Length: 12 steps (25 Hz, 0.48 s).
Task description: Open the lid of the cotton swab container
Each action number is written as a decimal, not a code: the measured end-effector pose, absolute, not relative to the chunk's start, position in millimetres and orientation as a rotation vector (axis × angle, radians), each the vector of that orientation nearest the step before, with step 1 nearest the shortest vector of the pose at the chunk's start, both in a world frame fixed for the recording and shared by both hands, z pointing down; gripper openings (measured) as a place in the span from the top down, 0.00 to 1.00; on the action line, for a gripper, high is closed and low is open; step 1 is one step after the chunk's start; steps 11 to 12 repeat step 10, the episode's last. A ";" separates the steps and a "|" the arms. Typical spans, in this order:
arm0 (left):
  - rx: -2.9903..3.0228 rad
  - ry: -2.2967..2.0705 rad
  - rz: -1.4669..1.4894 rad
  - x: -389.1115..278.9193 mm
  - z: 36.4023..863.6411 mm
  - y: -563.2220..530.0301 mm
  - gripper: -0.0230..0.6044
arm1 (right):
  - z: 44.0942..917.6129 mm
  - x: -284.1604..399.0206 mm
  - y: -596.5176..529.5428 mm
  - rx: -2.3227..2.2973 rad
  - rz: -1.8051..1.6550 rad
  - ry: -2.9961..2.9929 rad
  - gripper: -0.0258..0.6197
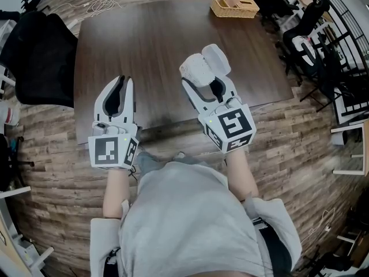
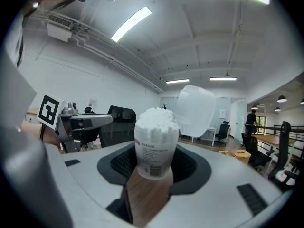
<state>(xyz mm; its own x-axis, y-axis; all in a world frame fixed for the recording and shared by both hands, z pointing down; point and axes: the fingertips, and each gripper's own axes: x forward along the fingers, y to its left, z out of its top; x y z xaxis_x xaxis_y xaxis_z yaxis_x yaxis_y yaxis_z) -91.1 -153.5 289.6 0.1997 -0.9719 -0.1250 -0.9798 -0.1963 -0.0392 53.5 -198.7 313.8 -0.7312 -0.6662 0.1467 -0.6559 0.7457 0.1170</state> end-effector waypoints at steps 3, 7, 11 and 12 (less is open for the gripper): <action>-2.344 1.921 0.110 -90.8 289.6 -155.5 0.87 | 313.4 54.3 -200.6 1.058 -0.087 -2.770 0.66; -2.344 1.919 0.104 -87.9 292.0 -155.4 0.87 | 315.0 57.0 -200.8 1.060 -0.087 -2.774 0.66; -2.343 1.920 0.102 -85.2 293.0 -154.9 0.87 | 315.0 59.5 -200.8 1.061 -0.089 -2.778 0.66; -2.343 1.920 0.102 -85.2 293.0 -154.9 0.87 | 315.0 59.5 -200.8 1.061 -0.089 -2.778 0.66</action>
